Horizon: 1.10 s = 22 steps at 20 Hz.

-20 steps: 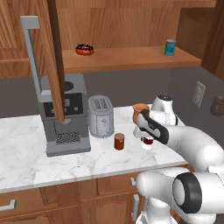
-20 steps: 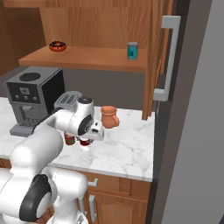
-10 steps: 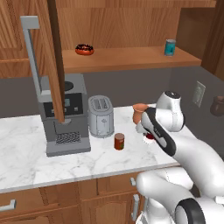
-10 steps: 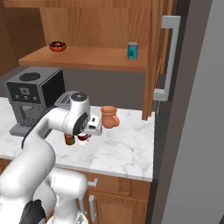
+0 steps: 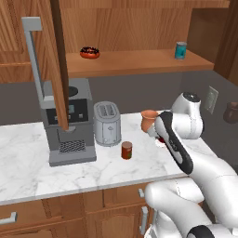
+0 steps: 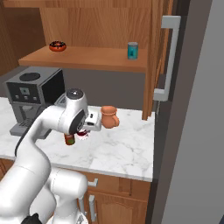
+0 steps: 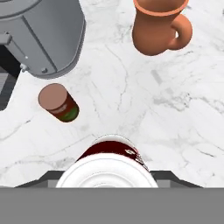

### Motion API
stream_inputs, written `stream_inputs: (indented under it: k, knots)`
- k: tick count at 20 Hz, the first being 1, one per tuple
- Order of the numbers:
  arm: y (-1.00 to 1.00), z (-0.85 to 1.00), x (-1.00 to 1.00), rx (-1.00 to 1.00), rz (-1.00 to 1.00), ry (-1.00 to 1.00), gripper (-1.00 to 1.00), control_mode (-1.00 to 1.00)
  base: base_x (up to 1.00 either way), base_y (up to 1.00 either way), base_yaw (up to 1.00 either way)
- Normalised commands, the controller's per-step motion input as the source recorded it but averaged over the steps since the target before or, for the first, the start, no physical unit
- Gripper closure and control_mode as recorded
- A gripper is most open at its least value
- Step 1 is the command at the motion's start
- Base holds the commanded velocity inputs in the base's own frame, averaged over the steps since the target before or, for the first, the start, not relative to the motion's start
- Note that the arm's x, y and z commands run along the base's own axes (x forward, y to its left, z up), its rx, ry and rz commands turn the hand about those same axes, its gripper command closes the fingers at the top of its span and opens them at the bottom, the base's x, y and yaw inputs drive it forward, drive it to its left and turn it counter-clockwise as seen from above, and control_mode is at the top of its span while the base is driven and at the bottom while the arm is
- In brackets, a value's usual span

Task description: Pick the cans from the counter and place them in their designated side in the cabinet.

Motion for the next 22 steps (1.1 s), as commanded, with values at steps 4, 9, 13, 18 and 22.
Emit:
stream_inputs:
  k: [4, 9, 13, 18, 22]
  knots:
    - [-0.05, 0.37, -0.08, 0.00, 0.00, -0.07, 1.00, -1.00, 0.00, 0.00, 0.00]
    - [-0.05, 0.38, -0.11, 0.00, 0.00, -0.10, 1.00, -1.00, 0.00, 0.00, 0.00]
    - [-0.04, 0.36, -0.12, 0.00, 0.00, -0.11, 1.00, -1.00, 0.00, 0.00, 0.00]
    - [-0.01, 0.39, -0.16, 0.00, 0.00, -0.11, 1.00, -1.00, 0.00, 0.00, 0.00]
    - [0.00, 0.37, -0.22, 0.00, 0.00, -0.11, 1.00, -1.00, 0.00, 0.00, 0.00]
